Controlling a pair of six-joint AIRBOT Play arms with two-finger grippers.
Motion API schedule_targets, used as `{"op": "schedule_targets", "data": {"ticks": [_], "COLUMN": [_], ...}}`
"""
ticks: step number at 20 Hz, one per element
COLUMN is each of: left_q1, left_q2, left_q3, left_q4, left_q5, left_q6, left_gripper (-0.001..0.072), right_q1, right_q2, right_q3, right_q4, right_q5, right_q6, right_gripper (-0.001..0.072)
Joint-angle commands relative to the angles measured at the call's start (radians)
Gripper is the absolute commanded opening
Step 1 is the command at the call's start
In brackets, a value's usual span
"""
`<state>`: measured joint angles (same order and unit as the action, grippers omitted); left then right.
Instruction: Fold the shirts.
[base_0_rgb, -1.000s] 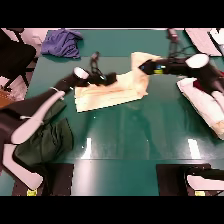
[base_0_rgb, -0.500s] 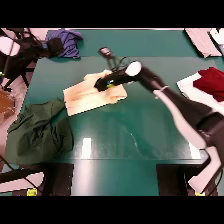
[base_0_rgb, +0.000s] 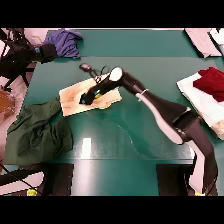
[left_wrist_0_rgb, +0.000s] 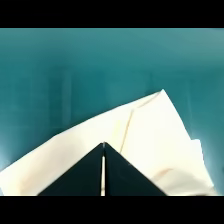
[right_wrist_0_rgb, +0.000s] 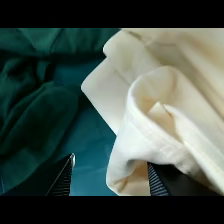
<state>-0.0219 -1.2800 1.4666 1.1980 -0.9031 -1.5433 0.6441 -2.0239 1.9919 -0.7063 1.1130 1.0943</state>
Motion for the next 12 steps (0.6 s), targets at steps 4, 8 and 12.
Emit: {"op": "schedule_targets", "data": {"ticks": [4,8,12], "left_q1": [-0.002,-0.054,-0.096], "left_q2": [-0.09,-0.185,-0.183], "left_q3": [-0.042,-0.041,-0.026], "left_q4": [-0.19,-0.375,-0.38], "left_q5": [-0.23,-0.27,-0.173], "left_q6": [0.245,0.295,0.281], "left_gripper": [0.0129,0.0484,0.0482], "right_q1": [-0.214,-0.307,-0.224], "right_q2": [0.244,0.29,0.182], "right_q3": [0.005,0.003,0.003], "right_q4": [-0.007,-0.077,0.032], "right_q5": [0.213,0.258,0.266], "right_q6": [0.1,0.171,0.15], "right_gripper": [0.0512,0.0522,0.0521]}}
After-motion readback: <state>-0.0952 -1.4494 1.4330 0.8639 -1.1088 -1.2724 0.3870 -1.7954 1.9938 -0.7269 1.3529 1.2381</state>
